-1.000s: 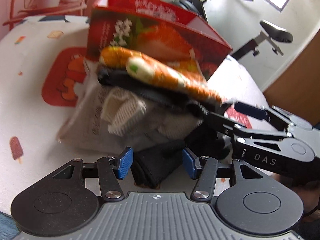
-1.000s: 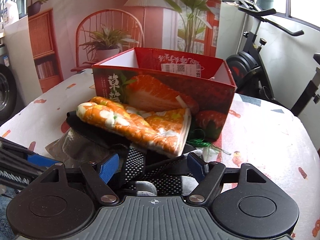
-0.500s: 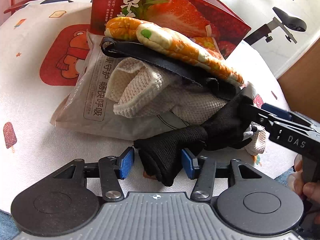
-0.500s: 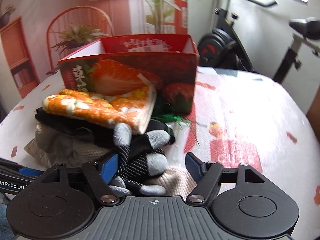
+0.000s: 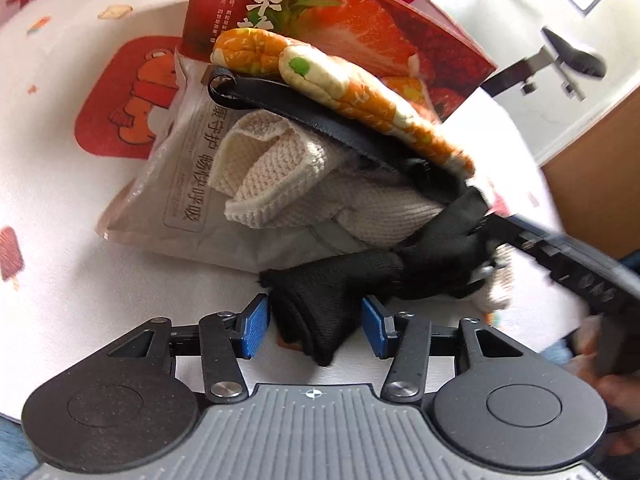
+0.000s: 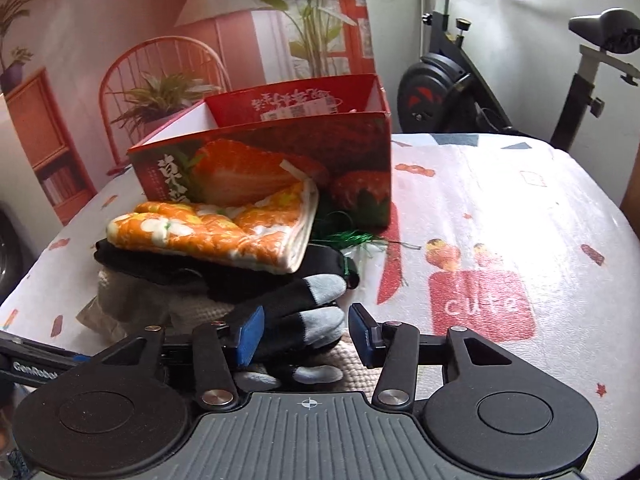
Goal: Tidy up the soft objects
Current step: 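Move both grippers back to the pile toward the black glove, then close the left gripper on the black glove while the right gripper grasps its fingertips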
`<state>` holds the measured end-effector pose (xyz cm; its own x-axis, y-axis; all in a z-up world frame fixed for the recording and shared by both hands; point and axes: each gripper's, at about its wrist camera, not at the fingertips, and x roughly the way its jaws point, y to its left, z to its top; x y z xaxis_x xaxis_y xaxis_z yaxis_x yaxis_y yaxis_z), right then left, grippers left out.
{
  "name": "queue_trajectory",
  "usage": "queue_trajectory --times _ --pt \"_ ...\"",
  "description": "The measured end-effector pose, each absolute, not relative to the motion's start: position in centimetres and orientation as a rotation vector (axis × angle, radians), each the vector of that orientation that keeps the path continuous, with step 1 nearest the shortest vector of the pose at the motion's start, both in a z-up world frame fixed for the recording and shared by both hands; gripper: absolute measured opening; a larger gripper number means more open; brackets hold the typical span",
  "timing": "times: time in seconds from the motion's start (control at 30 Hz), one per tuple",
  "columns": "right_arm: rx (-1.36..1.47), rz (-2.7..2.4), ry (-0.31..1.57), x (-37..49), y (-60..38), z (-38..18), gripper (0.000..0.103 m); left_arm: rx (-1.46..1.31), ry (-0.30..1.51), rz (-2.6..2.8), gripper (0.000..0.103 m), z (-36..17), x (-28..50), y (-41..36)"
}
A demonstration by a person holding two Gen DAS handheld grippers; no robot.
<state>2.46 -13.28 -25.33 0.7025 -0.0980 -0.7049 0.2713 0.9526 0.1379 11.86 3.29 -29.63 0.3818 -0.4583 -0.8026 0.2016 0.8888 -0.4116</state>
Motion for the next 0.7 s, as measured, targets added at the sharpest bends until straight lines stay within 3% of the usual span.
queue_trajectory --times 0.43,0.47,0.5,0.53,0.7 --pt "0.249 -0.180 0.809 3.0 -12.7 -26.8 0.047 -0.249 1.109 -0.454 0.052 -29.8 11.6 2.7" --pt "0.247 -0.179 0.811 3.0 -12.6 -26.8 0.047 -0.243 1.106 -0.446 0.048 -29.7 11.6 2.7" --pt "0.244 -0.178 0.811 3.0 -12.6 -26.7 0.047 -0.229 1.102 -0.426 0.031 -29.7 11.6 2.8" --pt "0.240 -0.178 0.811 3.0 -12.5 -26.7 0.047 -0.212 1.105 -0.399 0.024 -29.8 11.7 2.9" --pt "0.237 -0.171 0.807 3.0 -12.5 -26.5 0.051 -0.233 1.087 -0.363 0.017 -29.7 11.7 3.8"
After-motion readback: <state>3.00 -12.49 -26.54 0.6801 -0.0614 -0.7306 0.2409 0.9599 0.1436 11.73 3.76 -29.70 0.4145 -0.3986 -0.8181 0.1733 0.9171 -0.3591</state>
